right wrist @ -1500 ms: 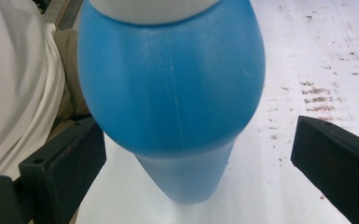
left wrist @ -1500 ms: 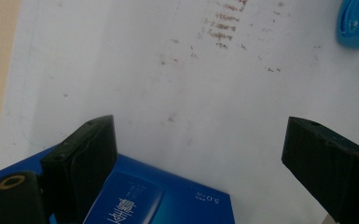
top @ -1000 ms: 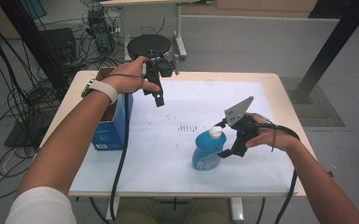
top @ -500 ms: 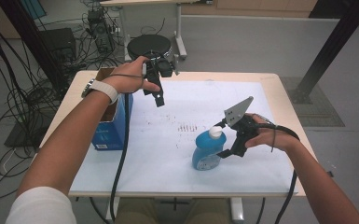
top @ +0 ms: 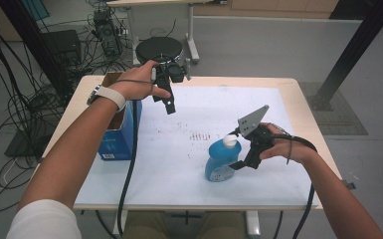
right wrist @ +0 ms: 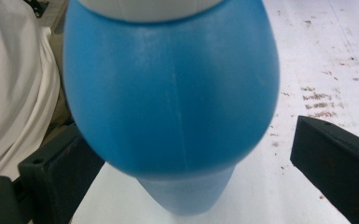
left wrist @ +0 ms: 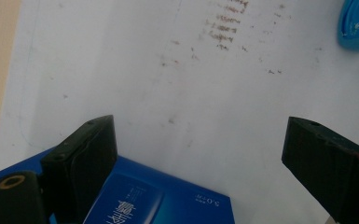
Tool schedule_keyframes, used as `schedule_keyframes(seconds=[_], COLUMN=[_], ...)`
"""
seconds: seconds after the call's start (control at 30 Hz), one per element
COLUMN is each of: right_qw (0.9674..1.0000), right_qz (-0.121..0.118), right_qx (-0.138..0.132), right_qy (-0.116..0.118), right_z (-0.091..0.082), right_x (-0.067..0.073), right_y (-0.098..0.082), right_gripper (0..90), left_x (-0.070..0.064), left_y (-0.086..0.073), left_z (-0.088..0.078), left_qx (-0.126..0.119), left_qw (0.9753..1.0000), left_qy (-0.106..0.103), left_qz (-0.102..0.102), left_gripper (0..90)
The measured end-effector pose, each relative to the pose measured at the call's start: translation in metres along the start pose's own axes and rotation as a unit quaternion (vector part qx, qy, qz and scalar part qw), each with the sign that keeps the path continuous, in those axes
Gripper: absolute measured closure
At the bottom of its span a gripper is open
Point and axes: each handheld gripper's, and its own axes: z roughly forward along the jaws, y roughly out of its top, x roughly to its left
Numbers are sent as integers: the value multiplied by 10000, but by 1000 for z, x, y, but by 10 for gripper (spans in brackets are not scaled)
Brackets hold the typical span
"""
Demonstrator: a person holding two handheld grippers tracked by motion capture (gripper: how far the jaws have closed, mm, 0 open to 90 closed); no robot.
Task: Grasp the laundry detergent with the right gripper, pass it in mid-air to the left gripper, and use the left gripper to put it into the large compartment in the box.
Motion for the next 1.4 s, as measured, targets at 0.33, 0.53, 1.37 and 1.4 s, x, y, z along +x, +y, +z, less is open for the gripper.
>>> schedule_keyframes(seconds=[0.33, 0.53, 1.37, 1.4], right_qw=[10000, 9998, 9986, 9984], right_qz=[-55, -104, -156, -146], right_qx=[-49, -145, -455, -492], right_qy=[17, 43, 218, 232], right_z=[7, 10, 19, 19], right_x=[1, 2, 2, 2], right_y=[-2, -4, -9, -10], right_gripper=[42, 58, 123, 125], left_x=[-1, -1, 0, 0], left_y=[-1, -1, -5, -5], left_z=[4, 4, 5, 5], left_qx=[29, 17, 25, 23], left_qw=[10000, 10000, 10000, 10000], left_qy=[-28, -34, -32, -32], left_qz=[-22, -27, -49, -59], left_gripper=[108, 108, 109, 109])
